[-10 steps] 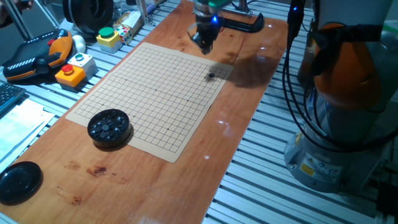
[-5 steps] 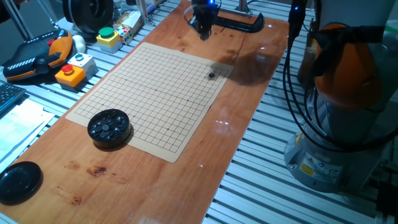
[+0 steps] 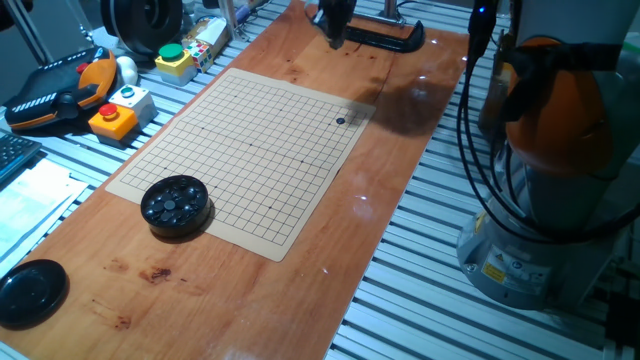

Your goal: Play the first move as black on the 3-4 point in the upper right corner of the Go board

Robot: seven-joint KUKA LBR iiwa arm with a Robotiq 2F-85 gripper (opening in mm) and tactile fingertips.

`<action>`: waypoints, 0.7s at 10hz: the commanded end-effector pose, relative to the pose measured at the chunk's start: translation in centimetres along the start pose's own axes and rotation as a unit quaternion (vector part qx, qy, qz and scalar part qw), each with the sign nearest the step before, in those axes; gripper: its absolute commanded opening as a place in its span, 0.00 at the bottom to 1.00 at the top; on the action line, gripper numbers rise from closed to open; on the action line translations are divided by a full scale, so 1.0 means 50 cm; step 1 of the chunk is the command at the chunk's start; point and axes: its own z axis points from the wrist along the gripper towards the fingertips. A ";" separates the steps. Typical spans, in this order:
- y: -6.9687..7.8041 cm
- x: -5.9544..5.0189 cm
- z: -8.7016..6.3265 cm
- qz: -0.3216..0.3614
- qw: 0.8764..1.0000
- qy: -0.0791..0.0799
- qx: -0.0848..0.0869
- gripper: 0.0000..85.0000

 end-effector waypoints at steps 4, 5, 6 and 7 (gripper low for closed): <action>-0.030 -0.009 -0.013 -0.031 0.999 0.010 0.003 0.01; -0.029 -0.007 -0.013 -0.034 0.999 0.012 0.004 0.01; -0.027 -0.004 -0.014 -0.035 0.999 0.014 0.003 0.01; -0.027 -0.004 -0.014 -0.039 0.999 0.016 0.001 0.01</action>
